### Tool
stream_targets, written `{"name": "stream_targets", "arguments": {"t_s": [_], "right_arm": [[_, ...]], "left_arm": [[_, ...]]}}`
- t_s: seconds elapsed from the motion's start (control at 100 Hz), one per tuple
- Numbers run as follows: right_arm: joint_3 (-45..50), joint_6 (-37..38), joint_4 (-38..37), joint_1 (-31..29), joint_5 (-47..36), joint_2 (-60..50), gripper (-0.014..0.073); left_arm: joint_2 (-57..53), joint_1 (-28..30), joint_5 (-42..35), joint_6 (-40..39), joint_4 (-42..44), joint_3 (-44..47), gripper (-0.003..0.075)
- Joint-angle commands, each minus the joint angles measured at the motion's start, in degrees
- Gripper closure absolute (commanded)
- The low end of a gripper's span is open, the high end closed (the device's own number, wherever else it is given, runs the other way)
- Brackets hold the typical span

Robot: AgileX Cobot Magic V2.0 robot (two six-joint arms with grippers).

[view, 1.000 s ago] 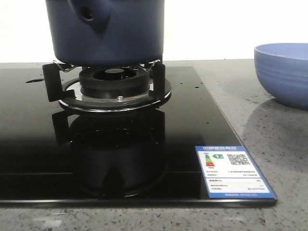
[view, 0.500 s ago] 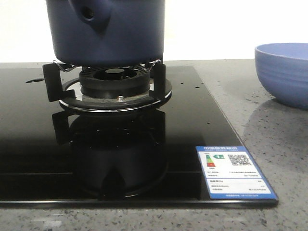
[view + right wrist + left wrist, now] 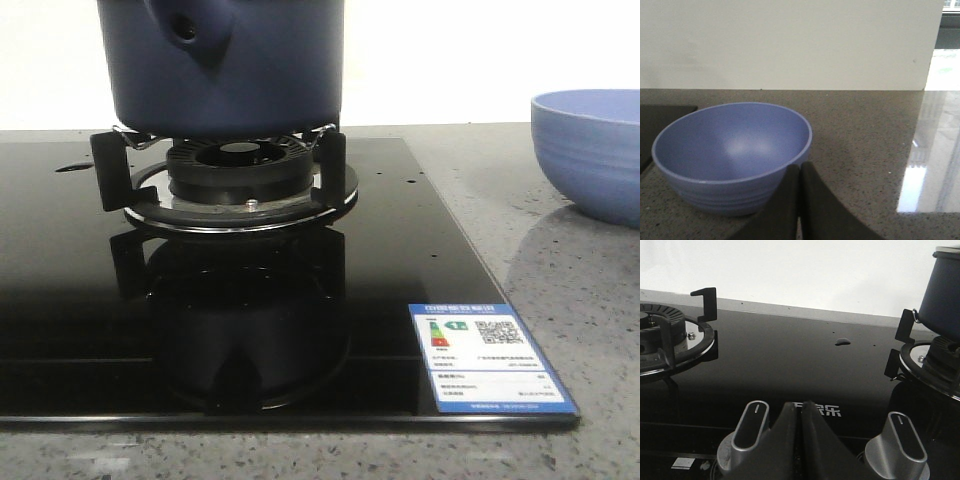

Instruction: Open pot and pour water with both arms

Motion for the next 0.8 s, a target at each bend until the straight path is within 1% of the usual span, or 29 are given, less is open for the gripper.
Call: {"name": "stream_targets", "arguments": {"t_s": [0.0,0.15,0.25,0.28,0.38,0.49,0.79], "right_arm": [[1.10,1.15,-1.42,1.48,-5.48,-1.90,0.0636],[7.26,1.15,-1.42,2.00,-5.48,-7.68,0.0636],[10.58,1.15,-0.17,2.00,-5.63,-11.50,0.0636],[10.42,1.15,-0.18,2.00,-1.74,-12.73,0.0636],[10.42,1.15,-0.18,2.00,2.62,-17.46,0.0636],[10.42,1.15,-0.28,2.00,5.57,-17.05,0.0636],[10.42,1.15,-0.80,2.00,5.08,-17.05,0.0636]], "left_arm": [[-1.57,-0.39,-4.11,0.00,-0.55,1.95,0.0741],[-1.57,-0.31,-4.11,0.00,-0.55,1.95,0.0741],[-1.57,-0.31,-4.11,0.00,-0.55,1.95,0.0741],[-1.57,-0.31,-4.11,0.00,-0.55,1.95,0.0741],[-1.57,-0.31,-4.11,0.00,-0.55,1.95,0.0741],[-1.52,-0.31,-4.11,0.00,-0.55,1.95,0.0741],[-1.52,-0.31,-4.11,0.00,-0.55,1.95,0.0741]]}}
